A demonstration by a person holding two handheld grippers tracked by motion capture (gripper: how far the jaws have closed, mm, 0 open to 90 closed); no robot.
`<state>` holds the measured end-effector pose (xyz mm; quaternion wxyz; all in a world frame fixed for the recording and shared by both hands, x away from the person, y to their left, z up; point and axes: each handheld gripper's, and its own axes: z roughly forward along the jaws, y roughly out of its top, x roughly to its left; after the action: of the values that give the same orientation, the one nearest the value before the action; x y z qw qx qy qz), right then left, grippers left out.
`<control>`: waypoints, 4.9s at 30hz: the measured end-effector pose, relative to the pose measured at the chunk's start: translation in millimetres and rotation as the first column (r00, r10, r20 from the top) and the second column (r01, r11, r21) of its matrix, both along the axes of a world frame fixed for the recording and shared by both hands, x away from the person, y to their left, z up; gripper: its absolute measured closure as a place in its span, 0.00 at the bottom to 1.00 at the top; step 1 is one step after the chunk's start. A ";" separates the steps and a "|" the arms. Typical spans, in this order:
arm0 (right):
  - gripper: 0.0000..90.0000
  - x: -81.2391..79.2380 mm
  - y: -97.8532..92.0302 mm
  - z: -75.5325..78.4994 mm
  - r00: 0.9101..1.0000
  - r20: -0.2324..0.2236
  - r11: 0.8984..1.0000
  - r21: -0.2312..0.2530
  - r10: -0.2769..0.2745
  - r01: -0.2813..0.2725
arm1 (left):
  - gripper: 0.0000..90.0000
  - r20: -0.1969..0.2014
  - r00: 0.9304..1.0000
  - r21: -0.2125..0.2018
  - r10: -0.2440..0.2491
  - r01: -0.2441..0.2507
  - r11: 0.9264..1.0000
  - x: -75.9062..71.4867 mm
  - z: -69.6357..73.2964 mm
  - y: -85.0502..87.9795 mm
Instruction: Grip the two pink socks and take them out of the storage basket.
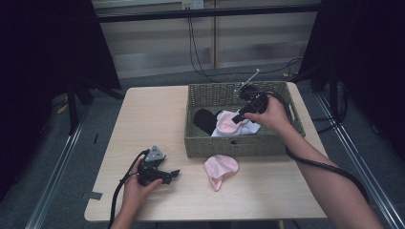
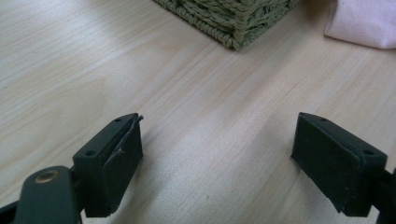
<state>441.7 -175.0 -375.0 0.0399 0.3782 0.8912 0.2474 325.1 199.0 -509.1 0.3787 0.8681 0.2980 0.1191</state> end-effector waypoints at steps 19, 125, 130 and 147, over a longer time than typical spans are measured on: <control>0.43 34.1 -18.3 -34.8 0.991 -0.040 0.991 -0.016 -0.131 0.130 | 0.17 0.000 1.000 0.000 0.000 0.000 1.000 0.0 0.0 0.0; 0.97 -35.9 -30.4 100.0 0.991 0.000 0.987 0.094 0.133 -0.133 | 0.17 0.004 1.000 0.005 0.000 0.000 1.000 0.0 0.2 0.0; 0.97 -44.8 -26.9 104.1 0.986 0.006 0.980 0.105 0.167 -0.167 | 0.17 0.004 1.000 0.006 0.000 0.000 1.000 0.0 0.3 0.1; 0.97 -67.0 -5.3 103.0 0.962 0.003 0.956 0.111 0.274 -0.272 | 0.17 0.003 1.000 0.003 -0.001 0.001 1.000 0.1 0.1 0.1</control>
<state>374.7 -180.3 -271.9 -0.0214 0.2548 0.9200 0.2970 325.1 199.1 -509.0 0.3780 0.8687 0.2966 0.1206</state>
